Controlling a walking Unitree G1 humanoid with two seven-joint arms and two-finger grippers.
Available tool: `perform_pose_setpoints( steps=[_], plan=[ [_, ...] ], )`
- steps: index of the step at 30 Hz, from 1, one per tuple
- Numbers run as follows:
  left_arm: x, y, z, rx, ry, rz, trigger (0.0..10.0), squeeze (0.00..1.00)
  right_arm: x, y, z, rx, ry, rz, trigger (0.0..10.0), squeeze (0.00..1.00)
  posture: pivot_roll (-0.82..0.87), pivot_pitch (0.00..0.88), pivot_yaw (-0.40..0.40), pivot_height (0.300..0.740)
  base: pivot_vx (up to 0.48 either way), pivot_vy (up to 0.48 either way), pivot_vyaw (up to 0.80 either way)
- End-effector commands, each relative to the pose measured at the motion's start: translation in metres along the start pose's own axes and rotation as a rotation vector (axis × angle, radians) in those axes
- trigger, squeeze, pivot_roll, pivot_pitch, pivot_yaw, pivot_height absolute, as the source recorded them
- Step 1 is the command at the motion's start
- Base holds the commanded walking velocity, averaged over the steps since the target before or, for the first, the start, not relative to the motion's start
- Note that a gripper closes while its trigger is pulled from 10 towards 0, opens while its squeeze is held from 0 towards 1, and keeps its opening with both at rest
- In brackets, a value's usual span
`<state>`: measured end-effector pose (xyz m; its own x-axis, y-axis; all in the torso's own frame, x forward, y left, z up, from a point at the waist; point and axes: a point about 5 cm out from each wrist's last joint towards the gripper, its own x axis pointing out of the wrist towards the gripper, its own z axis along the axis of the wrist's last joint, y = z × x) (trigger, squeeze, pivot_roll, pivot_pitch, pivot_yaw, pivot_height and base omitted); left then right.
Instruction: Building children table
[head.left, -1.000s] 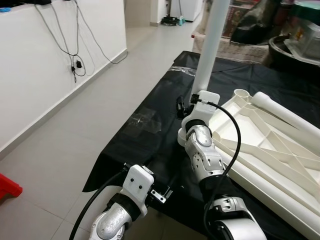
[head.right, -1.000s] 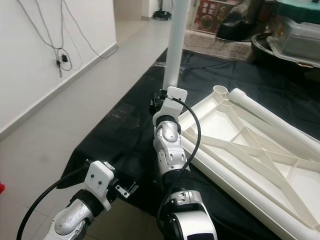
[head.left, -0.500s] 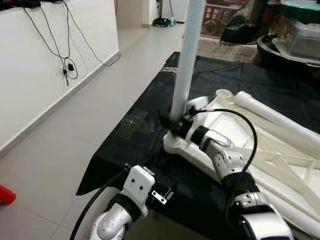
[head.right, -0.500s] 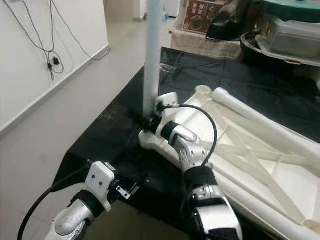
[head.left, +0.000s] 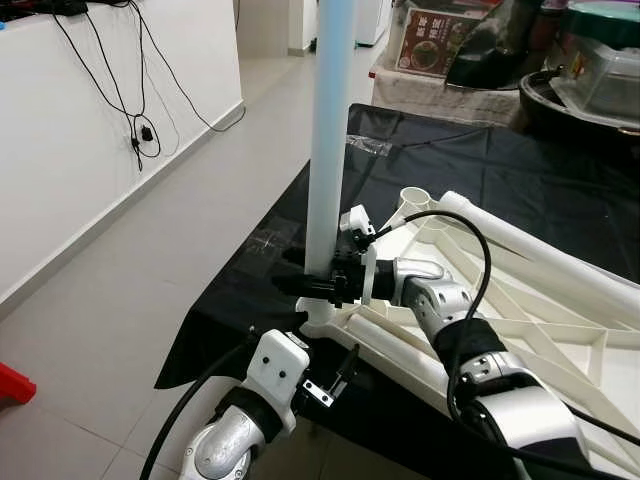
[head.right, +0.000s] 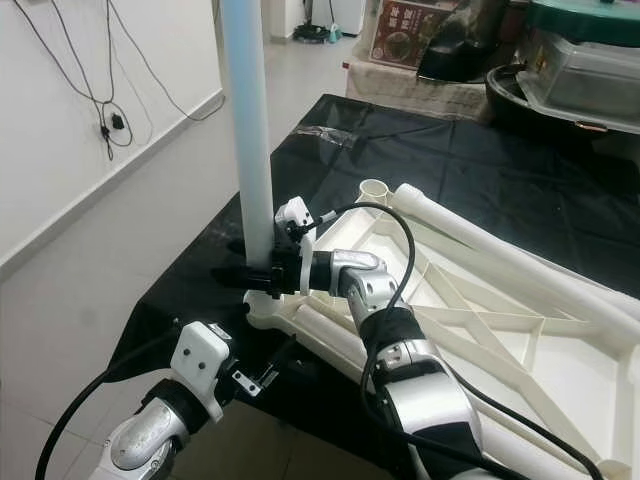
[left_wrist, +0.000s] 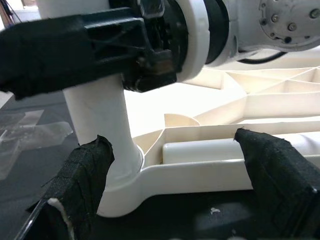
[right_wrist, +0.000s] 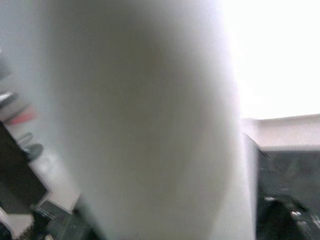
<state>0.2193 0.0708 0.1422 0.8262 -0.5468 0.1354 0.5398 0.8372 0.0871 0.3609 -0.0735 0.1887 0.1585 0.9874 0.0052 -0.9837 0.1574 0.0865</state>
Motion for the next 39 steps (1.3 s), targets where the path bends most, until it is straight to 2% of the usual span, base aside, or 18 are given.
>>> perform_pose_setpoints(
  steps=[1,6,8,11,12,15,17,18,20,22,24,28,29,30,31,32,34,39],
  plan=[
    [-0.002,-0.001,-0.002,-0.01,0.015,-0.001,10.0,0.0,0.008,0.005,-0.001,0.006,-0.019,0.053,0.0,0.0,0.13,0.119,-0.064,0.74,0.0,0.0,0.0],
    [-0.002,-0.001,-0.002,-0.01,0.014,0.0,10.0,0.0,0.008,0.01,-0.004,-0.015,-0.032,0.097,0.0,0.0,0.13,0.119,-0.062,0.74,0.0,0.0,0.0],
    [-0.001,-0.001,-0.003,-0.01,0.014,-0.001,10.0,0.0,0.009,0.009,-0.004,-0.027,-0.038,0.048,0.0,0.0,0.13,0.119,-0.063,0.74,0.0,0.0,0.0],
    [-0.001,-0.001,-0.003,-0.01,0.015,-0.001,10.0,0.0,0.011,-0.002,-0.001,-0.034,-0.111,-0.237,0.0,0.0,0.13,0.117,-0.064,0.74,0.0,0.0,0.0],
    [-0.001,-0.001,-0.003,-0.009,0.015,0.0,10.0,0.0,0.009,-0.009,0.0,-0.028,-0.137,-0.398,0.0,0.0,0.13,0.117,-0.064,0.74,0.0,0.0,0.0],
    [-0.001,0.0,-0.003,-0.009,0.015,0.0,10.0,0.0,0.006,-0.014,0.0,-0.024,-0.152,-0.502,0.0,0.0,0.13,0.117,-0.064,0.74,0.0,0.0,0.0],
    [-0.001,0.0,-0.004,-0.009,0.016,-0.001,10.0,0.0,-0.007,-0.023,-0.004,-0.026,-0.167,-0.816,0.0,0.0,0.12,0.114,-0.061,0.74,0.0,0.0,0.0],
    [-0.001,0.0,-0.004,-0.009,0.016,-0.001,10.0,0.0,-0.007,-0.023,-0.004,-0.026,-0.167,-0.816,0.0,0.0,0.12,0.114,-0.061,0.74,0.0,0.0,0.0],
    [-0.001,0.0,-0.004,-0.009,0.017,-0.003,10.0,0.0,-0.029,-0.03,-0.014,0.005,-0.156,-1.187,0.0,0.0,0.12,0.113,-0.06,0.74,0.0,0.0,0.0],
    [-0.001,0.0,-0.004,-0.009,0.017,-0.003,10.0,0.0,-0.029,-0.03,-0.014,0.005,-0.156,-1.187,0.0,0.0,0.12,0.113,-0.06,0.74,0.0,0.0,0.0],
    [-0.001,0.0,-0.004,-0.009,0.017,-0.004,10.0,0.0,-0.043,-0.024,-0.02,-0.011,-0.162,-1.408,0.0,0.0,0.12,0.112,-0.062,0.74,0.0,0.0,0.0],
    [-0.001,0.0,-0.004,-0.009,0.017,-0.003,10.0,0.0,-0.046,-0.019,-0.022,-0.018,-0.174,-1.493,0.0,0.0,0.12,0.109,-0.064,0.74,0.0,0.0,0.0],
    [-0.001,0.0,-0.004,-0.009,0.017,-0.003,10.0,0.0,-0.048,-0.015,-0.024,-0.004,-0.197,-1.597,0.0,0.0,0.12,0.107,-0.066,0.74,0.0,0.0,0.0],
    [-0.001,0.0,-0.004,-0.009,0.017,-0.003,10.0,0.0,-0.048,-0.015,-0.024,-0.004,-0.197,-1.597,0.0,0.0,0.12,0.107,-0.066,0.74,0.0,0.0,0.0],
    [-0.001,-0.001,-0.004,-0.009,0.017,-0.002,10.0,0.0,-0.048,-0.012,-0.025,0.028,-0.227,-1.707,0.0,0.0,0.12,0.106,-0.066,0.74,0.0,0.0,0.0],
    [-0.001,-0.001,-0.004,-0.009,0.017,-0.002,10.0,0.0,-0.048,-0.012,-0.025,0.028,-0.227,-1.707,0.0,0.0,0.12,0.106,-0.066,0.74,0.0,0.0,0.0],
    [-0.002,-0.001,-0.004,-0.01,0.017,-0.002,10.0,0.0,-0.044,-0.011,-0.023,0.121,-0.265,-1.866,0.0,0.0,0.12,0.101,-0.068,0.74,0.0,0.0,0.0],
    [-0.002,-0.001,-0.004,-0.01,0.018,-0.002,10.0,0.0,-0.03,-0.01,-0.016,0.206,-0.315,-1.901,0.0,0.0,0.12,0.098,-0.068,0.74,0.0,0.0,0.0]
  ],
)
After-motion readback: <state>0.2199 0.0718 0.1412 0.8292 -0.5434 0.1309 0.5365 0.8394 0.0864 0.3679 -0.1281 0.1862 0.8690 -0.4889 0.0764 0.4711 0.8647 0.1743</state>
